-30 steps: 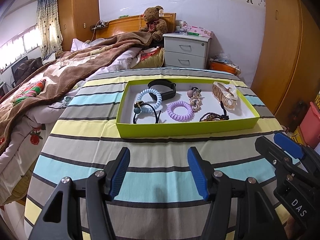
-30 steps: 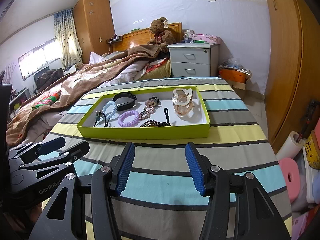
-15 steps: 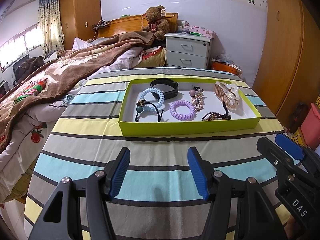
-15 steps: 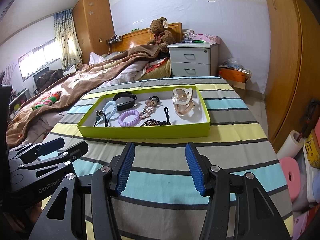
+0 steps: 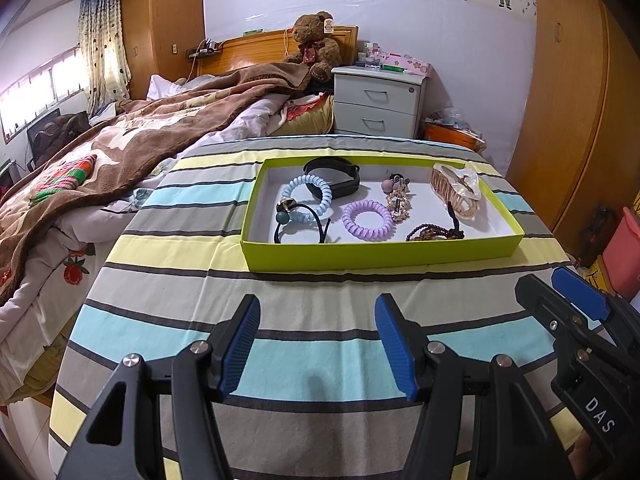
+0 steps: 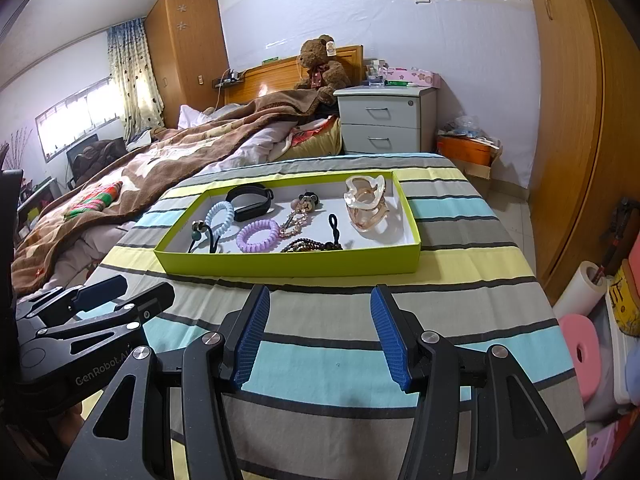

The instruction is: Organize jewelry

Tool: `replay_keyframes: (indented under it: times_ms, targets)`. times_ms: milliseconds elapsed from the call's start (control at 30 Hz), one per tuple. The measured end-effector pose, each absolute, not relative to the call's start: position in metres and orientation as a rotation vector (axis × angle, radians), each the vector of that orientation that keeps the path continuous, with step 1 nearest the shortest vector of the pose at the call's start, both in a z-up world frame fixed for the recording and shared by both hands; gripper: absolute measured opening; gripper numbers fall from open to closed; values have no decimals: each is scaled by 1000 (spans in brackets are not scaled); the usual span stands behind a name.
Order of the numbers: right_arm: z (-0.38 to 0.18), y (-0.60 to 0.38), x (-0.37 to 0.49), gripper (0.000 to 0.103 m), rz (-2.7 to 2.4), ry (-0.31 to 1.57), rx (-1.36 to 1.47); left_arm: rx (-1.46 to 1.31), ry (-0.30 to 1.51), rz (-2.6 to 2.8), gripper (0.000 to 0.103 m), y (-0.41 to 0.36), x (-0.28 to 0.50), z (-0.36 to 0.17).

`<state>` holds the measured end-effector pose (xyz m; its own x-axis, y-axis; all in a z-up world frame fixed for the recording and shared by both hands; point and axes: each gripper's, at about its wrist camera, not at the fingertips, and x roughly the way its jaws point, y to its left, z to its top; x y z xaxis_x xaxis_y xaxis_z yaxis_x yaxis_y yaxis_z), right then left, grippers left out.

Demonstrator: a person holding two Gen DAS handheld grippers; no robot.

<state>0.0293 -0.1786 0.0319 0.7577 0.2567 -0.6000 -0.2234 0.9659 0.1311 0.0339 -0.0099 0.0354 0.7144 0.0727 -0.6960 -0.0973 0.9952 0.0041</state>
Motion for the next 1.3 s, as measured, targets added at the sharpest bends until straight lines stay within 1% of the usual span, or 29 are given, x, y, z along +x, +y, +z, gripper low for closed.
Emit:
replay_keyframes:
  times_ms: [1300]
  targets:
    - [32, -178, 29, 53, 261, 658, 53, -34, 763, 102, 62, -5, 31, 38]
